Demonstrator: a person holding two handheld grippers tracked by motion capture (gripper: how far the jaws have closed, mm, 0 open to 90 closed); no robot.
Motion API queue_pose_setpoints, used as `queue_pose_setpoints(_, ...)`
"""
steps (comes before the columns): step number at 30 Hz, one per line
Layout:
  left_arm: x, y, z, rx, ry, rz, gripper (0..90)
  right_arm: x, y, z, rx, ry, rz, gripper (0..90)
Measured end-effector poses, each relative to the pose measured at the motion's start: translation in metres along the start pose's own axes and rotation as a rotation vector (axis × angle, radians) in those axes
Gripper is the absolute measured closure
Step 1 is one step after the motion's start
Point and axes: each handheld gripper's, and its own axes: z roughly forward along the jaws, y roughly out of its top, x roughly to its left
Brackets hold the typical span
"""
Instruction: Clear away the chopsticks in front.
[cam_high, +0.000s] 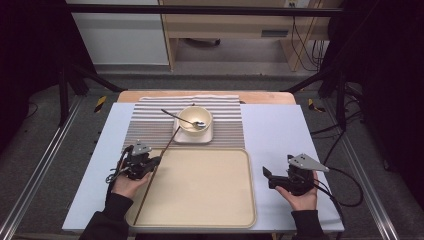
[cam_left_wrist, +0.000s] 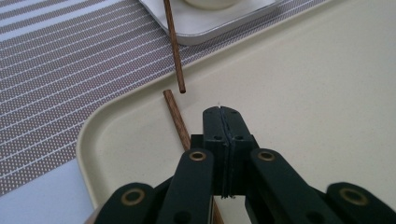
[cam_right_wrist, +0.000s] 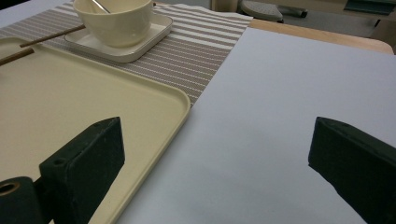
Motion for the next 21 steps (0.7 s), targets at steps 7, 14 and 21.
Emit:
queue_pose_setpoints(7, -0.003, -0.004, 0.011, 0.045, -0.014, 0.028, 89.5, 0.000, 0.000, 0.001, 0.000, -0.001, -0.002, 4.1)
queue_pose_setpoints(14, -0.001, -0.008, 0.017, 0.082, 0.003, 0.047, 89.4, 0.002, -0.001, 0.002, 0.009, -0.003, -0.002, 4.0)
queue_pose_setpoints(21, 0.000, -0.010, 0.019, 0.098, 0.010, 0.048, 89.5, 0.002, -0.001, 0.002, 0.008, -0.004, -0.001, 4.1)
